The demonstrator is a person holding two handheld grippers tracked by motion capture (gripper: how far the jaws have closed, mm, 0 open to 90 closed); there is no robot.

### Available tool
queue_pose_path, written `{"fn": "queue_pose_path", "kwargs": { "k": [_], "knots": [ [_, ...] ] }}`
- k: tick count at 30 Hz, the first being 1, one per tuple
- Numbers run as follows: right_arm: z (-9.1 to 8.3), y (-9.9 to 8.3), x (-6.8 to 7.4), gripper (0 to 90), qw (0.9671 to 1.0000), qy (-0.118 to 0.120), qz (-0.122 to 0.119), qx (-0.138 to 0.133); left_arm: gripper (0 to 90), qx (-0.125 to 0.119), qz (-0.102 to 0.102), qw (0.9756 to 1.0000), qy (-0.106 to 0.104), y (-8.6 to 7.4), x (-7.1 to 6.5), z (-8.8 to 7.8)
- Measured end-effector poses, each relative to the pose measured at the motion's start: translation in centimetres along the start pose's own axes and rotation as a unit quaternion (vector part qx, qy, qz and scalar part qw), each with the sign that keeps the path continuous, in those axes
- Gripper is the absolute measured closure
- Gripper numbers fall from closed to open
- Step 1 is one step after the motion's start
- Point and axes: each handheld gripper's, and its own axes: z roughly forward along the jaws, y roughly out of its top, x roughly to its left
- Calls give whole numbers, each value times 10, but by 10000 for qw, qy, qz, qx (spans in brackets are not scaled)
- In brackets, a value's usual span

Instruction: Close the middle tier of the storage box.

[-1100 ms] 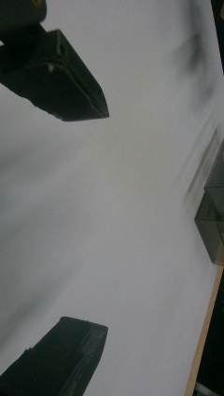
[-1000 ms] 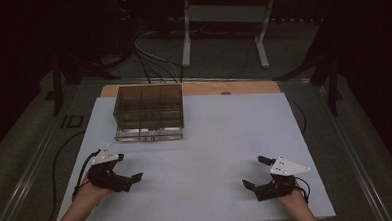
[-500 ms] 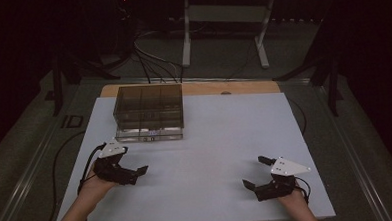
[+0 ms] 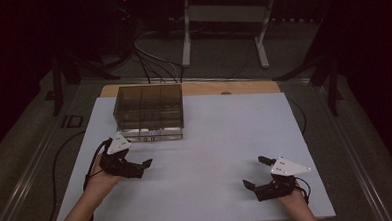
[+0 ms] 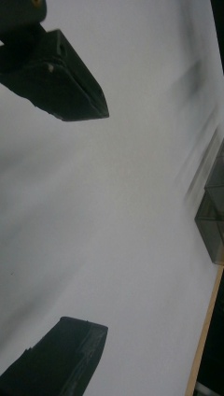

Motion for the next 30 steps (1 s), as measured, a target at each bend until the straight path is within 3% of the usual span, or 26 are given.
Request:
{"fn": "queue_pose_path", "kwargs": {
  "k": [7, 11, 26, 30],
  "knots": [
    [0, 0, 0, 1, 10000, -1, 9, -5, 0, -31, -273, 9991, 318, 0, -1, 8],
    [0, 0, 0, 1, 10000, 4, 4, -3, 0, -47, -446, 9983, 368, 0, 0, 13],
    [0, 0, -1, 1, 10000, 0, 2, -4, 0, 73, -668, 9960, 588, -8, -3, 33],
    [1, 0, 0, 1, 10000, 5, -10, 8, 0, 96, -643, 9960, 620, -9, -4, 36]
  ]
}}
